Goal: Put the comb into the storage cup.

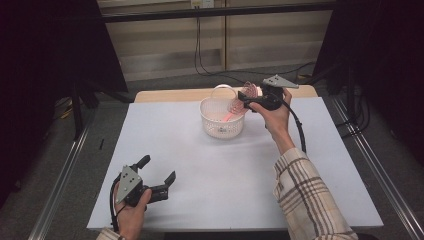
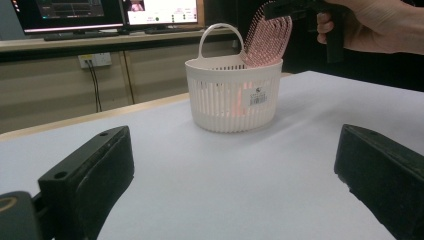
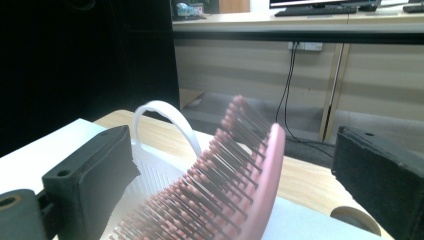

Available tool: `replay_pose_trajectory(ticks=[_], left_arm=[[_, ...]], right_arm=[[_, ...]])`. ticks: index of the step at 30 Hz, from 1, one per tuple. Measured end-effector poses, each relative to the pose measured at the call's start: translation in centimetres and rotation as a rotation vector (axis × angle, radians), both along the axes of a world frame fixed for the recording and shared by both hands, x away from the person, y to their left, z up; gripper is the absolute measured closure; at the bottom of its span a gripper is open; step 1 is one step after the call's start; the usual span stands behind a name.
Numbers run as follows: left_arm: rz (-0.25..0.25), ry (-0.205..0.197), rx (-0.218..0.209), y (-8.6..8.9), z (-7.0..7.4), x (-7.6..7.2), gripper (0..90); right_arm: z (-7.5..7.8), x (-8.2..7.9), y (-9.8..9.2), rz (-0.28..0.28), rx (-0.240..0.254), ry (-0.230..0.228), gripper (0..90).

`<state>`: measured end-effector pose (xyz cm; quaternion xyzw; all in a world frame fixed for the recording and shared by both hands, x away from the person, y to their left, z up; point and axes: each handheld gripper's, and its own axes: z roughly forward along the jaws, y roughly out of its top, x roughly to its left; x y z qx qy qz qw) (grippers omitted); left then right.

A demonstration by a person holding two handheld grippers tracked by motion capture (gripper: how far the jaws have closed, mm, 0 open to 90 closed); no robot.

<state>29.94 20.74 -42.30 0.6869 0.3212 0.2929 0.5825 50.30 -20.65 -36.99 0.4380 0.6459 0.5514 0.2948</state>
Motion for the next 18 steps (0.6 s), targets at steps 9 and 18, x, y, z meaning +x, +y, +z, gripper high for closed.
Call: replay_pose_trajectory(ticks=[9, 18], left_arm=[[0.000, 0.007, -0.001, -0.1, 0.0, 0.1, 2.7], [0.015, 0.012, 0.000, 0.0, -0.1, 0.1, 2.7]], right_arm=[[0.3, -0.8, -0.8, -0.001, 0.032, -0.010, 1.1], [0.8, -1.7, -1.7, -0.007, 0.005, -0.038, 0.3]])
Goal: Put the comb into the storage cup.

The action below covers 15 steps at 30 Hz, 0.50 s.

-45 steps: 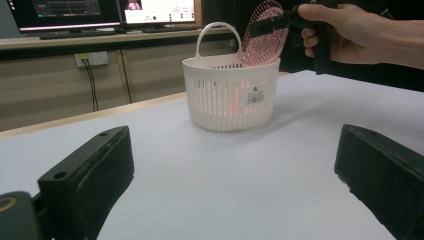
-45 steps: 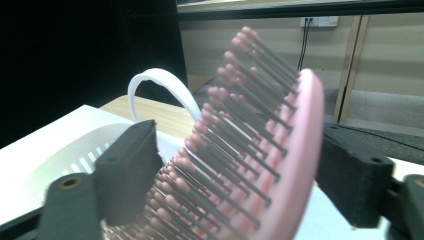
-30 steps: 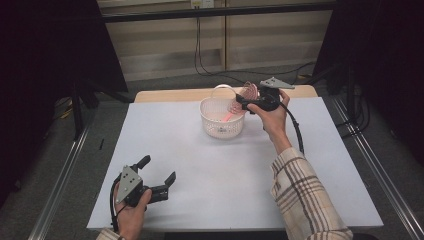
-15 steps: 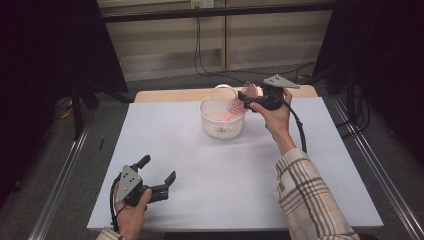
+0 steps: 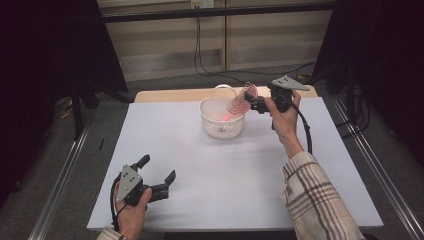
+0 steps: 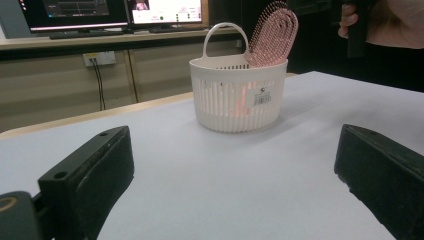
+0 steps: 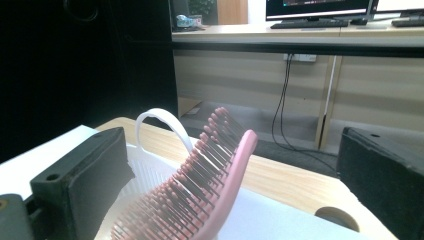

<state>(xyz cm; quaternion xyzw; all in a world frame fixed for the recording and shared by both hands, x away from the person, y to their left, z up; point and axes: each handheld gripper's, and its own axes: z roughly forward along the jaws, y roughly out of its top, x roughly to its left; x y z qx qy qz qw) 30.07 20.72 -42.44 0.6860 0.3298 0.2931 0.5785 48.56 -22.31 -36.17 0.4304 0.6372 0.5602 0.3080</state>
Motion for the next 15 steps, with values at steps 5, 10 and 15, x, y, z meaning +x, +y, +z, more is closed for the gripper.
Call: replay_pose_trajectory(ticks=[5, 10, 15], left_arm=[[0.007, 0.000, -0.007, 0.2, 0.0, 0.0, 2.6], [0.001, 0.021, -0.020, 0.3, -0.2, -0.1, 2.7], [0.011, 0.004, -0.017, 0.6, 0.0, -0.3, 2.6]], right_arm=[[0.3, -0.4, 0.1, -0.004, -0.019, -0.011, 0.0], [0.5, -1.0, 0.5, 0.007, -0.027, -0.027, 0.2], [0.6, -1.8, 0.7, 0.012, -0.034, -0.038, 0.1]])
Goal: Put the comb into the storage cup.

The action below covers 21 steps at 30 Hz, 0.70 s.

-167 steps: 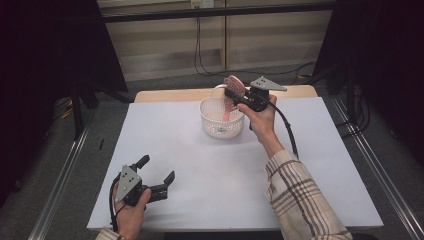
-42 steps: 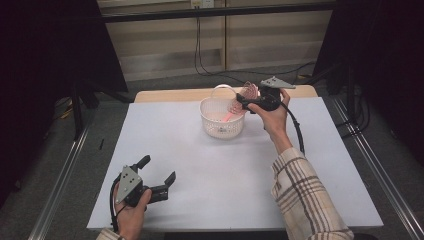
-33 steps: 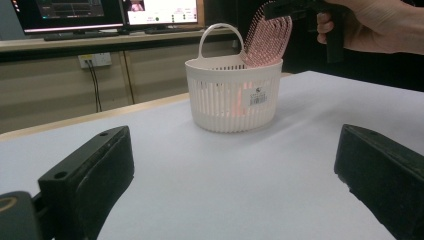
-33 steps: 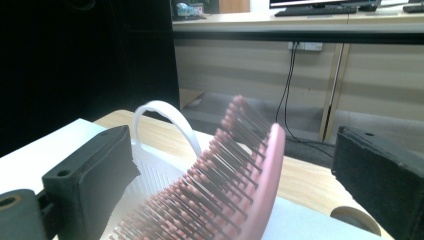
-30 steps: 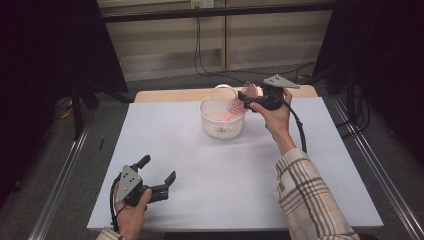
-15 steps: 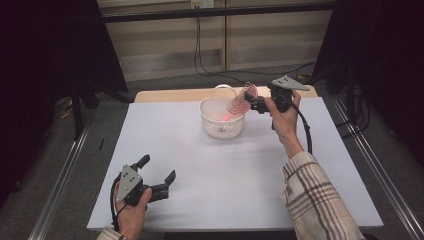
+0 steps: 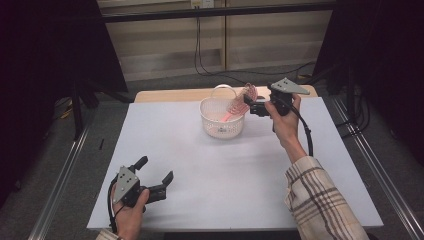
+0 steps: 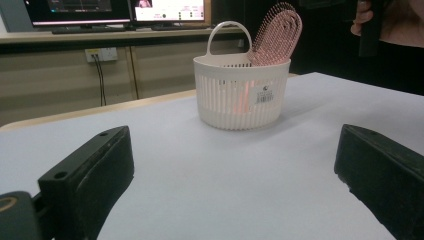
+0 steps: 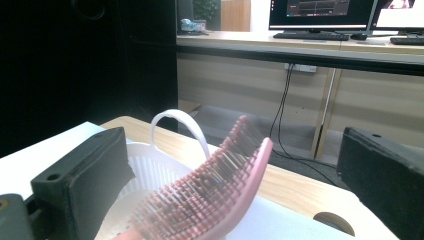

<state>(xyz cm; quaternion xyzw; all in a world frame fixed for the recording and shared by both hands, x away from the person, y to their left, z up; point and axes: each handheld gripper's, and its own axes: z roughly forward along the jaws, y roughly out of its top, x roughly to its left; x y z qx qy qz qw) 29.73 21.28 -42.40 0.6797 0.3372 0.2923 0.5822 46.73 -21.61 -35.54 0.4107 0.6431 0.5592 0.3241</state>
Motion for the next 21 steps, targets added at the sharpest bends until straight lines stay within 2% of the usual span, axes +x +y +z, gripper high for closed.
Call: replay_pose_trajectory(ticks=[3, 6, 14, 21], left_arm=[[-0.008, 0.012, -0.013, -0.1, 0.0, -0.1, 2.7], [-0.005, 0.003, -0.006, -0.2, 0.1, -0.2, 3.0], [0.035, 0.004, -0.007, 0.0, 0.0, 0.1, 3.2], [0.031, -0.004, -0.008, 0.0, 0.1, 0.1, 3.1]], right_arm=[[-0.1, -0.6, 0.3, -0.005, -0.014, -0.010, 0.1], [-0.3, -1.1, 0.3, -0.007, -0.022, -0.016, 0.1], [-0.6, -1.9, -0.7, -0.022, -0.025, -0.018, 0.0], [-0.7, -3.1, -1.3, -0.012, -0.020, -0.023, 0.0]])
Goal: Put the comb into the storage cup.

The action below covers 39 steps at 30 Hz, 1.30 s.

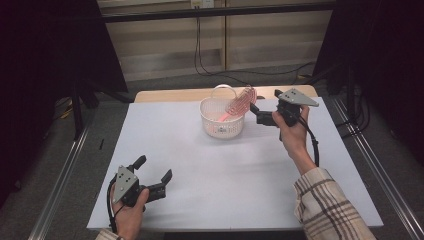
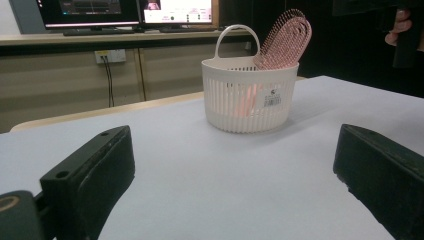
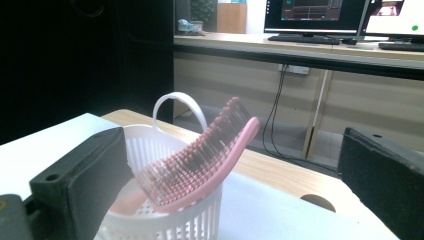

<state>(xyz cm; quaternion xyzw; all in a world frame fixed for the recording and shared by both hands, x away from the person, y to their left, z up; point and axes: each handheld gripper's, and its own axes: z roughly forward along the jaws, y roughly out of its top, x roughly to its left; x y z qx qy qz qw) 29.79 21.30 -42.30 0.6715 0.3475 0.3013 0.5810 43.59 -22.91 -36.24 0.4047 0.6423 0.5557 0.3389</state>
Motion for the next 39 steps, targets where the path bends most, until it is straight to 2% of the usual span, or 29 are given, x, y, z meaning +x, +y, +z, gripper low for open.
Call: replay_pose_trajectory(ticks=[11, 14, 17, 25, 28, 39], left_arm=[[0.006, -0.004, -0.012, 0.0, 0.1, -0.1, 3.2], [0.009, -0.006, -0.018, 0.1, 0.1, -0.2, 3.2], [0.009, -0.014, -0.009, 0.1, 0.2, -0.2, 3.1], [0.012, -0.012, -0.022, 0.1, 0.2, -0.3, 3.2], [0.012, -0.004, -0.026, 0.1, 0.2, -0.2, 3.2], [0.019, -0.012, -0.019, 0.3, 0.2, -0.3, 3.2]], right_arm=[[-0.3, -2.2, -0.7, 0.013, 0.022, -0.004, 0.5], [-0.1, -3.0, -0.9, 0.015, 0.030, -0.020, 0.3], [-0.1, -3.7, -1.1, 0.006, 0.017, -0.016, 0.2], [-0.7, -4.8, -2.1, 0.002, 0.013, -0.007, 0.0], [-0.9, -5.3, -2.5, 0.003, 0.010, -0.007, 0.0], [-1.9, -7.4, -3.3, -0.009, -0.008, -0.013, 0.0]])
